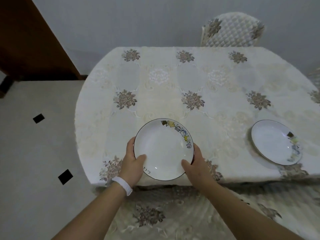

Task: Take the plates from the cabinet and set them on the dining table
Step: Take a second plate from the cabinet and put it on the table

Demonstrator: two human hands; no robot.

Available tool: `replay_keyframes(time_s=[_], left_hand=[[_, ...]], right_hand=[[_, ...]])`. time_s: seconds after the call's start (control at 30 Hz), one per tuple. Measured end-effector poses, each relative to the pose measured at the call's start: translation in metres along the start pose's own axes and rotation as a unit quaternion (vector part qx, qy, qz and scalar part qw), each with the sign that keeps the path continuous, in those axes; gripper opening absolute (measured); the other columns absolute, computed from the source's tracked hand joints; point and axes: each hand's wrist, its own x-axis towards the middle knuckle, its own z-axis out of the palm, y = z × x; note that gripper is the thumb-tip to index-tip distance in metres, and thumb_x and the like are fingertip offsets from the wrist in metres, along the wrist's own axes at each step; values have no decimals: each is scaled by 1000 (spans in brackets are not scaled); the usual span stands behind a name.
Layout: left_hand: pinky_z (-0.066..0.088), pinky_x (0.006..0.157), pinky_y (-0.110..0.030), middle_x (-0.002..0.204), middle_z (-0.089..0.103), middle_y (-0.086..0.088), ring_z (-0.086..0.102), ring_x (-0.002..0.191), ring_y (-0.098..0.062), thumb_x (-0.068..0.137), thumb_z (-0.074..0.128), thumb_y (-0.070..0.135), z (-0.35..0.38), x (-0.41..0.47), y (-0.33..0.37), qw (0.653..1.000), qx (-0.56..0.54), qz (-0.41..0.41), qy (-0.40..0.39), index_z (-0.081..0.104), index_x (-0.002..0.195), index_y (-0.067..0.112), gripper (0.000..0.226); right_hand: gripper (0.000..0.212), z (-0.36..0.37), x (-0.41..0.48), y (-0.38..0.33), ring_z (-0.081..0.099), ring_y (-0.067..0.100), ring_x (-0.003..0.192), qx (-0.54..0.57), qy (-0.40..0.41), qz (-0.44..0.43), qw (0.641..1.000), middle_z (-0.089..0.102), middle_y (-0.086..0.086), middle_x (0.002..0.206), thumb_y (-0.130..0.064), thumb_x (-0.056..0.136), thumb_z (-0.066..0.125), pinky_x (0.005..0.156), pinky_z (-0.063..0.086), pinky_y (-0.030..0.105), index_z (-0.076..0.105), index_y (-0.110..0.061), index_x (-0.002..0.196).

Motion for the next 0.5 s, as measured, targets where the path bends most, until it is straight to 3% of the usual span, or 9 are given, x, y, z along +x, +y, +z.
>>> replay_keyframes(time_s=[0.13, 0.27, 0.5], left_hand=[[51, 67, -13, 108, 59, 33, 59, 96, 8, 77, 53, 18, 6, 27, -20, 999, 1, -30, -15, 40, 111, 70, 63], [50, 66, -8, 108, 57, 37, 57, 96, 13, 79, 53, 12, 9, 44, -29, 999, 29, -32, -20, 41, 111, 69, 66], [43, 71, -7, 112, 49, 38, 50, 96, 22, 85, 57, 7, 13, 69, -47, 996, 81, -25, -13, 38, 129, 44, 61]], right_hand=[[64, 6, 24, 15, 52, -13, 98, -34, 10, 27, 999, 52, -34, 111, -17, 84, 58, 71, 40, 6, 34, -40, 138], [68, 10, 42, 28, 54, 11, 103, -61, 8, 38, 997, 54, -18, 117, -18, 83, 58, 82, 44, 26, 31, -35, 144], [67, 15, 62, 42, 55, 12, 102, -66, 29, 60, 996, 57, -18, 115, -21, 81, 59, 81, 44, 29, 32, -40, 140]])
